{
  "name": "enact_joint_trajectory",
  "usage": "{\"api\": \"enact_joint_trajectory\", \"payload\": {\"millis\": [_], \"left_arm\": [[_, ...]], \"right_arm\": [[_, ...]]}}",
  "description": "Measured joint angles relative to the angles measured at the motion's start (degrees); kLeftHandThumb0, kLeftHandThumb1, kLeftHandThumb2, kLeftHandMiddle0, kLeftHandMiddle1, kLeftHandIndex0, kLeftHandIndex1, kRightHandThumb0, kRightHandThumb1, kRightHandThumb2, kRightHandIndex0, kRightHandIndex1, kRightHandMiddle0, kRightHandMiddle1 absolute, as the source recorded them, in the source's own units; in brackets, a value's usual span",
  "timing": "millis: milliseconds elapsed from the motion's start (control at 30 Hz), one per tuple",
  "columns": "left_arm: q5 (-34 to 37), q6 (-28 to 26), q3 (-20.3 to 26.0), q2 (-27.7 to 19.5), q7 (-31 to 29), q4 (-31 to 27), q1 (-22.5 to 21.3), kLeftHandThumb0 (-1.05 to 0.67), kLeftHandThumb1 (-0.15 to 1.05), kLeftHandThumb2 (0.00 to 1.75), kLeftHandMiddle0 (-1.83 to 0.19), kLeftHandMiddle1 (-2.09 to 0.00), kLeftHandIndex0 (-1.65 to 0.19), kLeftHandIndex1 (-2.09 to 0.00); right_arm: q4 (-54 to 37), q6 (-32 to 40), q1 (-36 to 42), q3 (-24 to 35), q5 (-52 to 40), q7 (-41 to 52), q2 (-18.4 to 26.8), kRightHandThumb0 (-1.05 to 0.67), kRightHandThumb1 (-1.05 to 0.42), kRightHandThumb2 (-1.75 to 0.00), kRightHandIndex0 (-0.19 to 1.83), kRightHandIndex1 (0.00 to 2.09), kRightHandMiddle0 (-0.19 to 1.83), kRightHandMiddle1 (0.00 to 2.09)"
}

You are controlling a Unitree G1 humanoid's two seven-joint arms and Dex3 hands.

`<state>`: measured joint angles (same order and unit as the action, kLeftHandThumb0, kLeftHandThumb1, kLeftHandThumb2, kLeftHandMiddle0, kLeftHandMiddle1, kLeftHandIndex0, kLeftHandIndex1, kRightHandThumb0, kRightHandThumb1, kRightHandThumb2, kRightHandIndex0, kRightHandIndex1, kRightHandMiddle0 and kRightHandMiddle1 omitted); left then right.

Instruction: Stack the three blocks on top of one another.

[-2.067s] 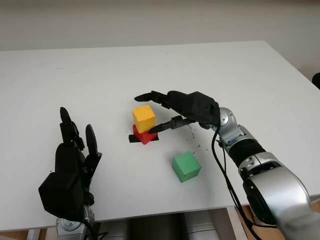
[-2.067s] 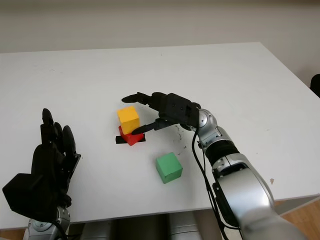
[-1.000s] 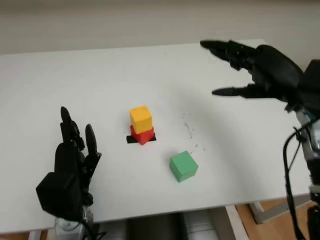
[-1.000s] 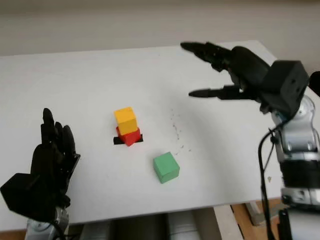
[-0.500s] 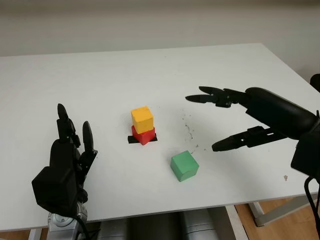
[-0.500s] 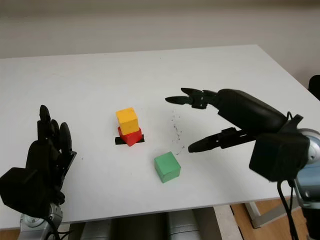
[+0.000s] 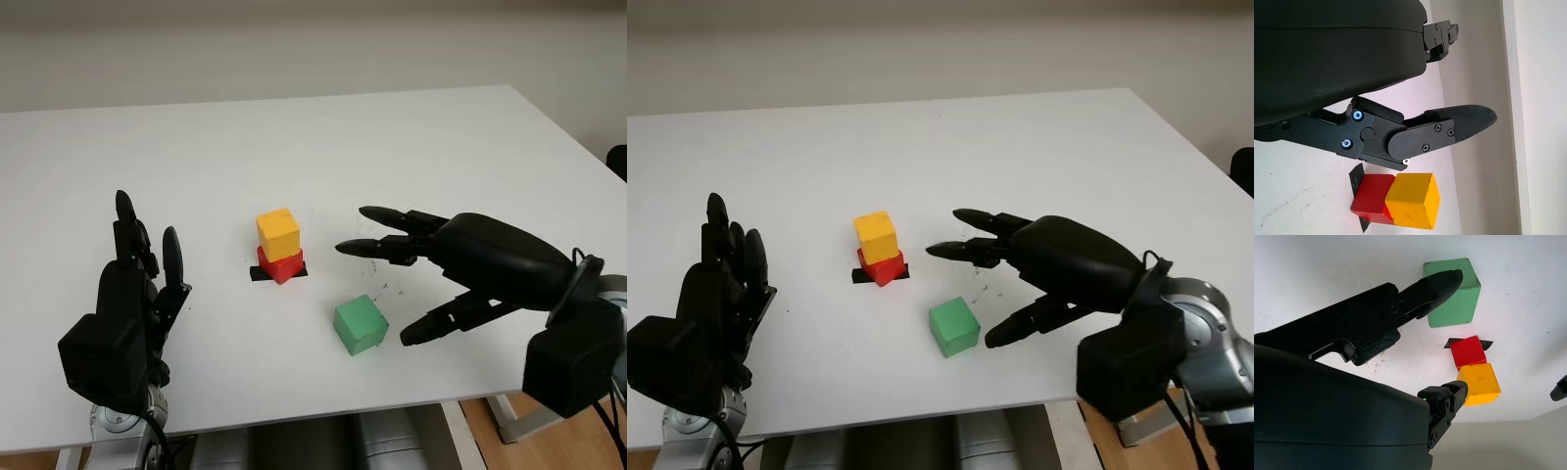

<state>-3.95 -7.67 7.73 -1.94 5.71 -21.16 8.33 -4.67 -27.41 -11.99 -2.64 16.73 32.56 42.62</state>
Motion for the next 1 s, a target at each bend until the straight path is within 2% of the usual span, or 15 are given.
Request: {"api": "enact_joint_trajectory", "payload": {"millis": [367, 1000], "left_arm": [[-0.35, -0.04, -0.14, 0.06, -0.07, -0.06, 0.57, -0.72, 1.05, 0.63, 0.17, -0.06, 0.16, -0.05], [-0.32, -0.03, -0.06, 0.16, 0.13, -0.92, 1.45, -0.71, 1.05, 0.63, 0.17, -0.05, 0.17, -0.05]], "right_arm": [[6.01, -3.91, -1.46, -3.66, 2.61, -3.08, -0.99, -0.65, -0.84, -0.05, 0.08, 0.05, 0.4, 0.07], [9.09, -3.48, -1.52, -6.04, 3.56, -4.26, -1.82, -0.62, -0.85, -0.05, 0.09, 0.05, 0.47, 0.1]]}}
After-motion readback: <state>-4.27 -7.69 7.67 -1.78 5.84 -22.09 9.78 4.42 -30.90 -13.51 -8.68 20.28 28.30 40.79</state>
